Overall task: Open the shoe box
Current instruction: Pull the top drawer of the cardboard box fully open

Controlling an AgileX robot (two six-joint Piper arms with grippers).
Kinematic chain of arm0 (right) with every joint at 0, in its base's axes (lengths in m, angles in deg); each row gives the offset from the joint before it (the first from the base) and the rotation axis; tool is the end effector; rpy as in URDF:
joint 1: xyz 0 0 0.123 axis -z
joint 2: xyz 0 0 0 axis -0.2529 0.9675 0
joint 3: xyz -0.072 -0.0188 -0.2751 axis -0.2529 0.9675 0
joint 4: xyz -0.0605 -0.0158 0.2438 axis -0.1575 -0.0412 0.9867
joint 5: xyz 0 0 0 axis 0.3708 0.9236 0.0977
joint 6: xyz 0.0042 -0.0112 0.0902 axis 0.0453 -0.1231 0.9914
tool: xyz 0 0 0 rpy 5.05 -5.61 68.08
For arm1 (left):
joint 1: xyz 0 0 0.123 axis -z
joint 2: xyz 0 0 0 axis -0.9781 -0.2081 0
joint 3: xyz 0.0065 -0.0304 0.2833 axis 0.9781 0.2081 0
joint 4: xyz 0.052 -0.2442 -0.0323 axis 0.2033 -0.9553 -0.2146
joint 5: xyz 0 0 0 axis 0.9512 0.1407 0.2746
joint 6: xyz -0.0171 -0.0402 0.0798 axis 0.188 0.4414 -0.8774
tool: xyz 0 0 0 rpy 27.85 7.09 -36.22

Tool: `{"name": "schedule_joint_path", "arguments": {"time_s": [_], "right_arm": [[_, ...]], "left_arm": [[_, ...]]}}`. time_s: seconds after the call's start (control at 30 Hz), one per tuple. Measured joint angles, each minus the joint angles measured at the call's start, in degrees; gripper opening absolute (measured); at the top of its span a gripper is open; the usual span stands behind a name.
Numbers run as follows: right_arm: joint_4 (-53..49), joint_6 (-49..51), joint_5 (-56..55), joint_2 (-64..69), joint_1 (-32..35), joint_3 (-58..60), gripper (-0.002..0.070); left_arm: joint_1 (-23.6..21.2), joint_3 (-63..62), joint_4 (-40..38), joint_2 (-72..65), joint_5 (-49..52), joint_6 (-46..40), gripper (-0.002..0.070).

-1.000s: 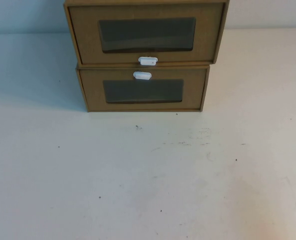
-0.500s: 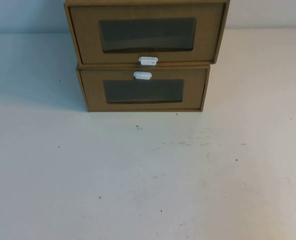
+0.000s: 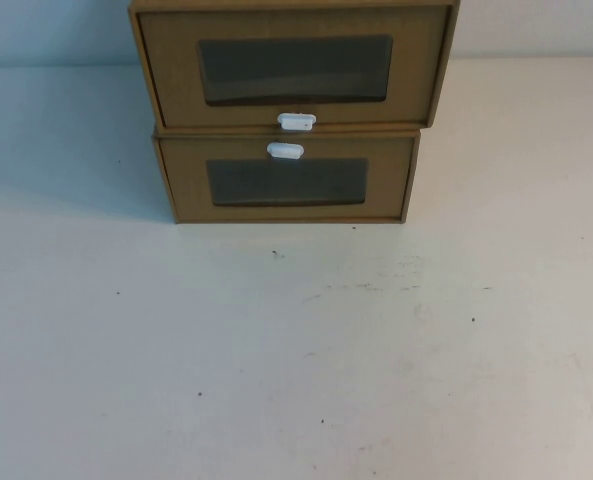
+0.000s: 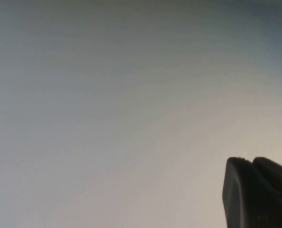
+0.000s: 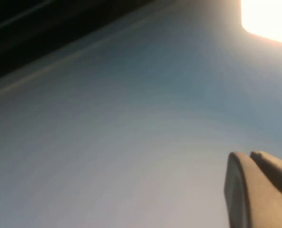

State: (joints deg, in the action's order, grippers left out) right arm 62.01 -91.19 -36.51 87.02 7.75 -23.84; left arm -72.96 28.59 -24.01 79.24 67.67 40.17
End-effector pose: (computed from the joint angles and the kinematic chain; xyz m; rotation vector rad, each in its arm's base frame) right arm -0.0396 -0.0205 0.4249 0.2421 0.5328 0.4411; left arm -0.0295 0.0050 0.4479 -0.0403 0.7119 -0.2008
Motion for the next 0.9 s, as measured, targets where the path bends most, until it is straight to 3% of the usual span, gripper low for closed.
{"name": "schedule_joint_path", "arguments": {"time_s": [0.37, 0.47, 0.63, 0.8, 0.9], "right_arm": [[-4.41, -5.53, 46.01, 29.59, 0.00, -30.56, -0.0013], [-7.14, -6.78, 55.29, 37.26, 0.00, -35.64, -0.0013], [-10.56, -9.52, 55.93, 46.45, 0.00, -36.85, -0.0014], [-10.54, -11.07, 54.72, 54.59, -2.65, -36.85, -0.0013], [-11.68, -14.63, 54.72, 59.38, -6.42, -36.85, -0.0013]], "left_arm": [[0.00, -31.83, 0.21, -33.72, 39.87, 2.34, -0.0005], [0.00, -37.53, 0.21, -42.05, 46.80, 2.85, -0.0005], [0.00, -39.92, -0.51, -53.06, 44.83, 4.55, -0.0005], [0.00, -40.01, -8.09, -61.53, 43.56, 4.41, -0.0005], [0.10, -40.17, -16.78, -66.00, 43.71, -4.58, -0.0005]]}}
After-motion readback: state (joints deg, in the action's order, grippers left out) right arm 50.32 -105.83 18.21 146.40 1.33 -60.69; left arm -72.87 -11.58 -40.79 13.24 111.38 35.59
